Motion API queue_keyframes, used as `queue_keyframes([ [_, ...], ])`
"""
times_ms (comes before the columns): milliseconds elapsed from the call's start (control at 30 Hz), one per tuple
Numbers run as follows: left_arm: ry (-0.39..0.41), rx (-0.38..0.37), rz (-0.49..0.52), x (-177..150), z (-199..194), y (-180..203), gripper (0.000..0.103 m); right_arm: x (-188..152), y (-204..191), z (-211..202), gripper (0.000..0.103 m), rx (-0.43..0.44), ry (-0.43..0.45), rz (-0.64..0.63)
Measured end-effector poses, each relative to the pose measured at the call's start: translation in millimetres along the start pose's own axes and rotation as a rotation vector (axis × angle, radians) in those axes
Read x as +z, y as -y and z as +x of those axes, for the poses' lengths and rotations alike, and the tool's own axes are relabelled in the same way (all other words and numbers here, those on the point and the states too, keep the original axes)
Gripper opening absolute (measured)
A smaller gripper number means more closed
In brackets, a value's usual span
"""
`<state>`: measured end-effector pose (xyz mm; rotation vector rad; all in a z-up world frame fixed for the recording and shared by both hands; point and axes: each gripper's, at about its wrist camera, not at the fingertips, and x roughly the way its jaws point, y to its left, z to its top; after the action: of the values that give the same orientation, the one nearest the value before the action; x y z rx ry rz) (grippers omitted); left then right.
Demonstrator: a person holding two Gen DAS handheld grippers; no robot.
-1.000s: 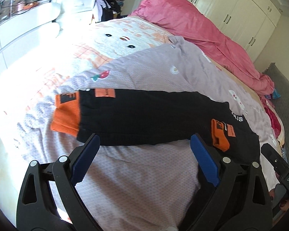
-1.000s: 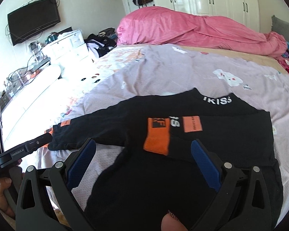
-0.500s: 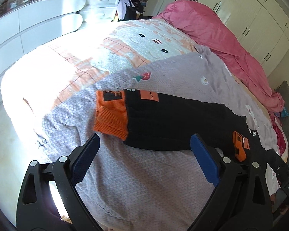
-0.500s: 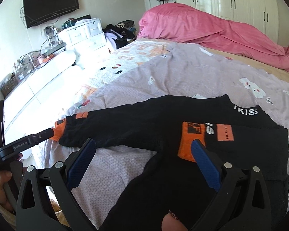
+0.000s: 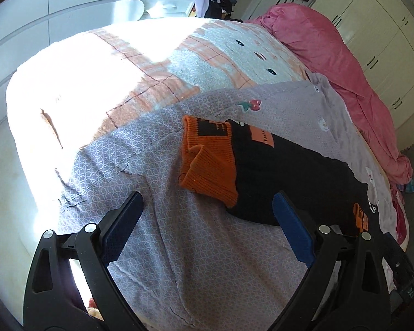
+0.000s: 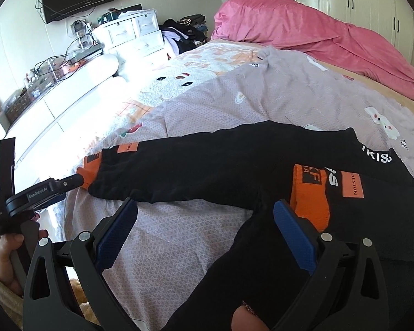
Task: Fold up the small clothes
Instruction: 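Move the left tool to the other sleeve's orange cuff, then close the left tool on the orange cuff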
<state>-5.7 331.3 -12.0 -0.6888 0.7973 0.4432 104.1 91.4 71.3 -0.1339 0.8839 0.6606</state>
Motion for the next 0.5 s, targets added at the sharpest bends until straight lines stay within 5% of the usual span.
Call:
queue_keyframes([
  [133, 0.017, -0.016, -0.017, 3, 3, 2, 0.085, -2, -1, 1, 0.098, 0.001, -0.006, 0.002],
  [500, 0.020, -0.024, -0.036, 9, 20, 9, 0.052, -5, 8, 1, 0.098, 0.007, -0.010, 0.035],
])
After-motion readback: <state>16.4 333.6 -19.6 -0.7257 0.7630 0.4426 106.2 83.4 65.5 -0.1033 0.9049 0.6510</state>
